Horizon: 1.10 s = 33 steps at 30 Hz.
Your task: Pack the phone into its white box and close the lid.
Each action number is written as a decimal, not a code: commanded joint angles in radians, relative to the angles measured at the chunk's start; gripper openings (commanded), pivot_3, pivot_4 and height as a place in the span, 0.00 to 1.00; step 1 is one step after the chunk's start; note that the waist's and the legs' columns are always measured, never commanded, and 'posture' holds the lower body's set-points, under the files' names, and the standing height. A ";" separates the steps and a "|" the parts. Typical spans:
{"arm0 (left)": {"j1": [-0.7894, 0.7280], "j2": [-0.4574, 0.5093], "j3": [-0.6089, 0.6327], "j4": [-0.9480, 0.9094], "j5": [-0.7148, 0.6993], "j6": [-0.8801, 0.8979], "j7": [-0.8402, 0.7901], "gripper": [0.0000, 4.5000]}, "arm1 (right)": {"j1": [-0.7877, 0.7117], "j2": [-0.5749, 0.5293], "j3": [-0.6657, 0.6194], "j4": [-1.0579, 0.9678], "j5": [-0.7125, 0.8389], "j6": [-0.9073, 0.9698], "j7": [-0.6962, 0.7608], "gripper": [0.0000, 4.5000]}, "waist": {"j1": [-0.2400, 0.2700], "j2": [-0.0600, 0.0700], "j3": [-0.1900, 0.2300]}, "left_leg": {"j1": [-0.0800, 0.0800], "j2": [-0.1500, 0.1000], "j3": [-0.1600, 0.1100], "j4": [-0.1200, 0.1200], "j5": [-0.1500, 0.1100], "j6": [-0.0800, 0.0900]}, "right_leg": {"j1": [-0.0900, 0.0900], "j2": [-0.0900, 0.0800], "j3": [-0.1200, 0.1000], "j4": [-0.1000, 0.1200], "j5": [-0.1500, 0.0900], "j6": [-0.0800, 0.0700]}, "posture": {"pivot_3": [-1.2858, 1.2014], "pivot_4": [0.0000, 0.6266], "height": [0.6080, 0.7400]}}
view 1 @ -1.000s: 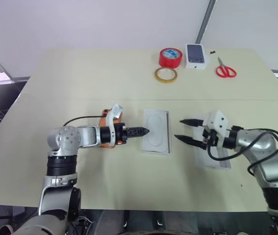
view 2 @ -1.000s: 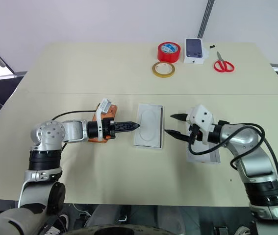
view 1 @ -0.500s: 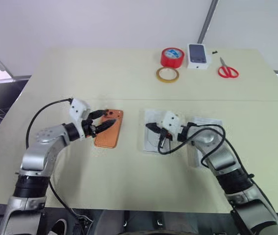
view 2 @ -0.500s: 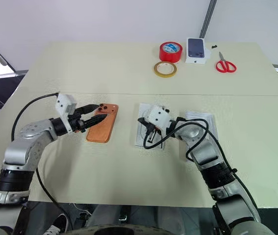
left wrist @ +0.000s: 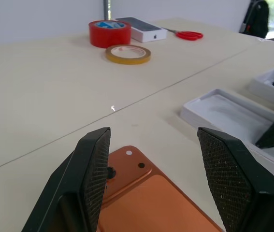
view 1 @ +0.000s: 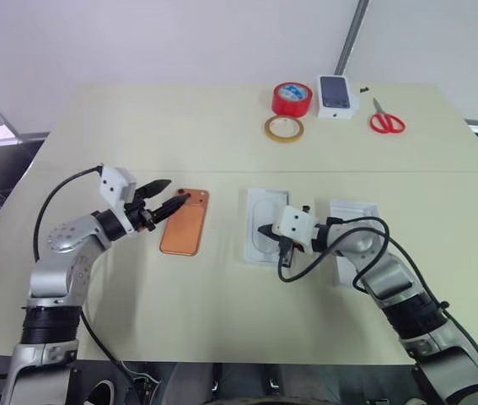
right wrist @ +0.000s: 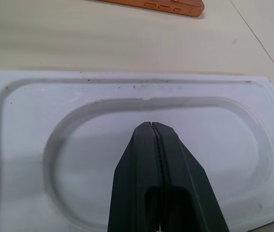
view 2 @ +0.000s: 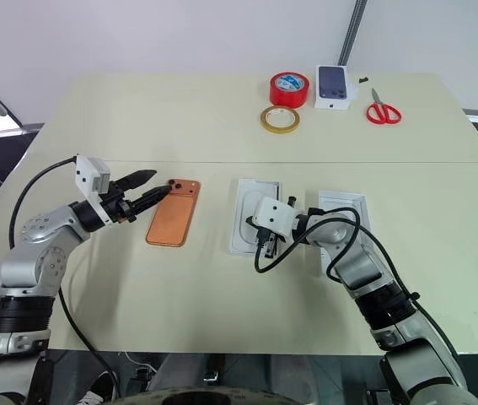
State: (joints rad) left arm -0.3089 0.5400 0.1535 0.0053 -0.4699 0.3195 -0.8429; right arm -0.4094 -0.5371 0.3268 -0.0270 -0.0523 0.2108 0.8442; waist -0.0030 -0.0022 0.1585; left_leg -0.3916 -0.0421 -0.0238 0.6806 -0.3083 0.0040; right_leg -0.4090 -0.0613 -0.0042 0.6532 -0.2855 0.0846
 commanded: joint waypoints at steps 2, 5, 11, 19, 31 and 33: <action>-0.023 0.013 0.029 -0.001 -0.011 -0.013 -0.002 0.67 | 0.005 -0.025 -0.009 -0.012 -0.019 0.003 0.008 0.01 | -0.005 0.000 0.000 | 0.000 0.000 0.000 0.000 0.000 0.000 | 0.000 0.000 0.000 0.000 0.000 0.000 | 0.52 0.24 1.00; -0.041 -0.007 0.040 -0.003 -0.045 0.014 0.015 0.67 | 0.011 -0.040 -0.004 -0.039 -0.022 0.013 0.021 0.01 | -0.005 0.000 0.000 | 0.000 0.000 0.000 0.000 0.000 0.000 | 0.000 0.000 0.000 0.000 0.000 0.000 | 0.52 0.24 1.00; -0.054 -0.022 0.025 -0.009 -0.045 0.041 0.020 0.67 | 0.034 -0.074 -0.005 -0.047 -0.036 0.031 0.033 0.01 | -0.007 0.000 0.000 | 0.000 0.000 0.000 0.000 0.000 0.000 | 0.000 0.000 0.000 0.000 0.000 0.000 | 0.52 0.24 1.00; -0.058 -0.032 0.022 -0.008 -0.058 0.086 0.016 0.67 | 0.044 -0.084 -0.020 -0.079 -0.031 0.037 0.025 0.01 | -0.004 0.000 0.000 | 0.000 0.000 0.000 0.001 0.000 0.000 | 0.001 0.000 0.000 0.000 0.000 0.000 | 0.52 0.24 1.00; -0.103 0.081 0.046 0.069 -0.127 0.412 0.007 0.67 | -0.127 0.099 -0.063 -0.043 0.033 0.052 -0.052 0.01 | -0.017 0.000 0.001 | 0.000 0.000 0.000 0.001 0.000 0.000 | -0.001 0.000 0.000 0.002 0.000 0.000 | 0.52 0.24 1.00; -0.121 0.112 0.048 0.099 -0.143 0.473 -0.009 0.67 | -0.176 0.138 -0.069 -0.017 0.051 0.054 -0.058 0.01 | -0.016 0.000 0.001 | 0.000 0.000 0.000 0.001 0.001 -0.001 | -0.002 0.001 0.000 0.004 0.000 0.000 | 0.52 0.24 1.00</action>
State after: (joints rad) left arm -0.4082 0.6305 0.1750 0.1021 -0.5819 0.7465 -0.8327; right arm -0.5599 -0.4201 0.2795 -0.0374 -0.0304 0.2822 0.7957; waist -0.0189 -0.0024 0.1594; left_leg -0.3914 -0.0421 -0.0241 0.6808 -0.3075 0.0027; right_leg -0.4117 -0.0605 -0.0043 0.6577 -0.2854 0.0846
